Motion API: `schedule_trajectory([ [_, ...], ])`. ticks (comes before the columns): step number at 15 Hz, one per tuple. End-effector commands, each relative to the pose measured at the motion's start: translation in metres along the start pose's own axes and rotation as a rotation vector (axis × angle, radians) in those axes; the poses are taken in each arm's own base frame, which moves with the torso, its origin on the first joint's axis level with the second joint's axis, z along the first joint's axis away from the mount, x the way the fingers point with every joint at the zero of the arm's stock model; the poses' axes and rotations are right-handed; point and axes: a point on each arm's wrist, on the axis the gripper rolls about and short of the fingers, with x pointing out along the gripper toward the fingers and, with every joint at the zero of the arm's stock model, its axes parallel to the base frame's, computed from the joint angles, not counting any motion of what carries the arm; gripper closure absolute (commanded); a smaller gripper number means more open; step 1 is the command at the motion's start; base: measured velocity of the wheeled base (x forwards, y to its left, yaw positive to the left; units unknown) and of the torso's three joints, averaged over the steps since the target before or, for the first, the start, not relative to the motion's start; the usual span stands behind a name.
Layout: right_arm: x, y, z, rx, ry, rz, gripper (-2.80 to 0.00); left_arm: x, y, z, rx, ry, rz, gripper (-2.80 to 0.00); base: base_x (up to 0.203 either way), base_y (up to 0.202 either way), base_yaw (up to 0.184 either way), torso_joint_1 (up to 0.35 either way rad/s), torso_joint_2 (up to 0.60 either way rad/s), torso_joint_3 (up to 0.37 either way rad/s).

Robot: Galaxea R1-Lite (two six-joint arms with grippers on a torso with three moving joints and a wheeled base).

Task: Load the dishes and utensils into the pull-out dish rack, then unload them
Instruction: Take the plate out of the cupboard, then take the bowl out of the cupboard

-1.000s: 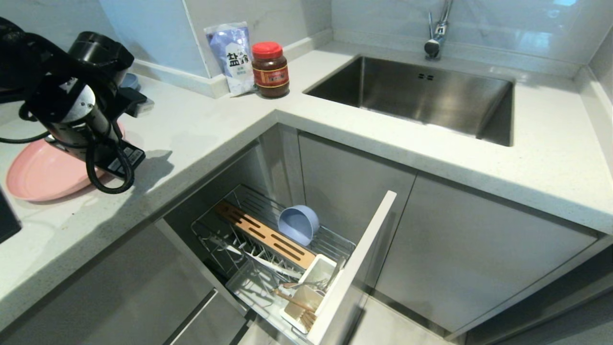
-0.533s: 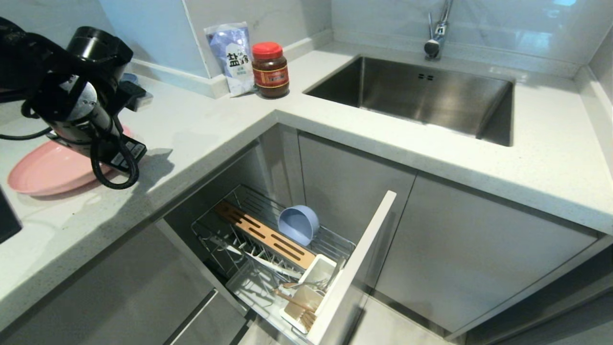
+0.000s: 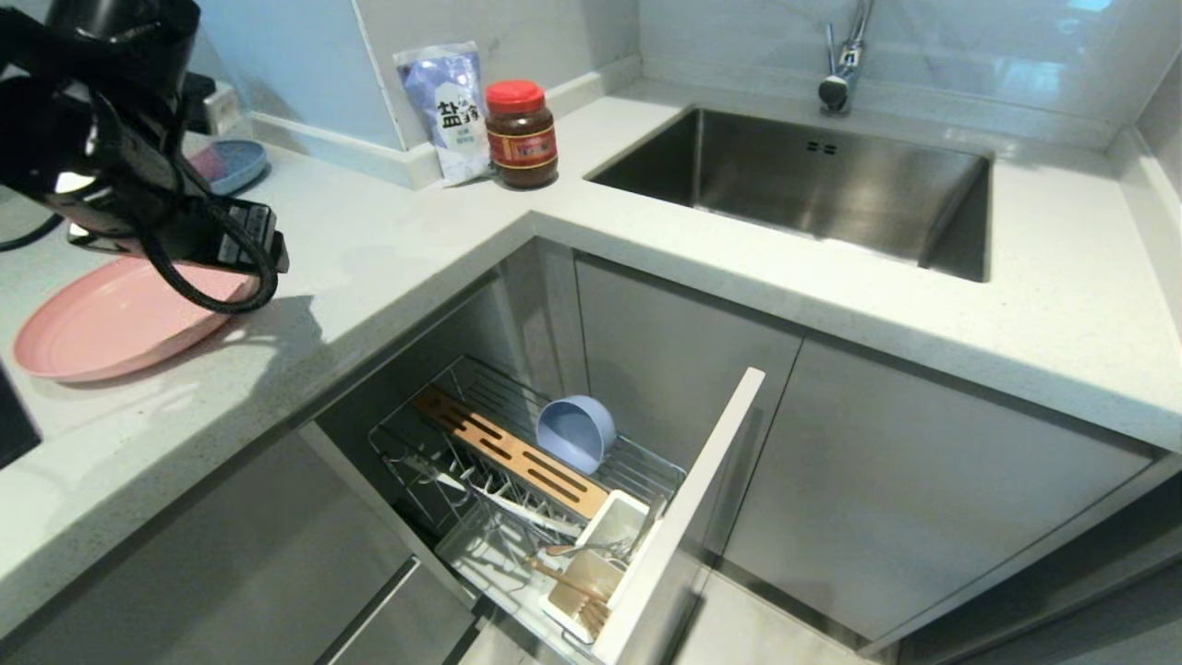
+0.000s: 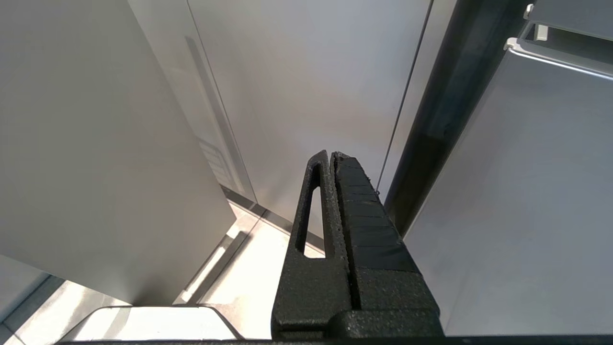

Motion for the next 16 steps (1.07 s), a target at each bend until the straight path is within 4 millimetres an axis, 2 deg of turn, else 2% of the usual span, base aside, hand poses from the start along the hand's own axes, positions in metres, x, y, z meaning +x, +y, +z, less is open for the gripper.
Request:
schedule_trajectory([
  [1, 0.0, 0.0, 0.0, 0.0, -0.004, 0.001, 0.0, -0.051, 0.024, -0.004, -0.258, -0.101, -0.055, -1.56, 0.0, 0.0, 0.0, 0.0, 0.0, 0.0],
  [2, 0.0, 0.0, 0.0, 0.0, -0.003, 0.001, 0.0, -0.067, 0.033, -0.008, -0.337, -0.126, -0.079, 0.0, 0.0, 0.0, 0.0, 0.0, 0.0, 0.0],
  [4, 0.0, 0.0, 0.0, 0.0, -0.004, 0.001, 0.0, -0.095, 0.051, -0.019, -0.446, -0.189, -0.126, 0.0, 0.0, 0.0, 0.0, 0.0, 0.0, 0.0],
  [6, 0.0, 0.0, -0.001, 0.0, -0.002, 0.0, 0.0, -0.104, 0.056, -0.029, -0.57, -0.229, -0.171, 0.0, 0.0, 0.0, 0.0, 0.0, 0.0, 0.0],
  [8, 0.0, 0.0, -0.001, 0.0, -0.002, 0.0, 0.0, -0.108, 0.049, -0.027, -0.703, -0.293, -0.259, 0.0, 0.0, 0.0, 0.0, 0.0, 0.0, 0.0],
  [10, 0.0, 0.0, 0.0, 0.0, -0.004, 0.001, 0.0, -0.106, 0.024, -0.03, -0.72, -0.284, -0.366, 0.0, 0.0, 0.0, 0.0, 0.0, 0.0, 0.0],
  [12, 0.0, 0.0, -0.001, 0.0, -0.003, 0.0, 0.0, -0.097, -0.014, -0.04, -0.685, -0.206, -0.449, 0.0, 0.0, 0.0, 0.0, 0.0, 0.0, 0.0],
  [14, 0.0, 0.0, -0.001, 0.0, -0.002, -0.001, 0.0, -0.082, -0.064, -0.051, -0.633, -0.098, -0.493, 0.0, 0.0, 0.0, 0.0, 0.0, 0.0, 0.0],
  [16, 0.0, 0.0, -0.001, 0.0, -0.002, 0.0, 0.0, -0.067, -0.093, -0.057, -0.62, -0.03, -0.48, 0.0, 0.0, 0.0, 0.0, 0.0, 0.0, 0.0],
])
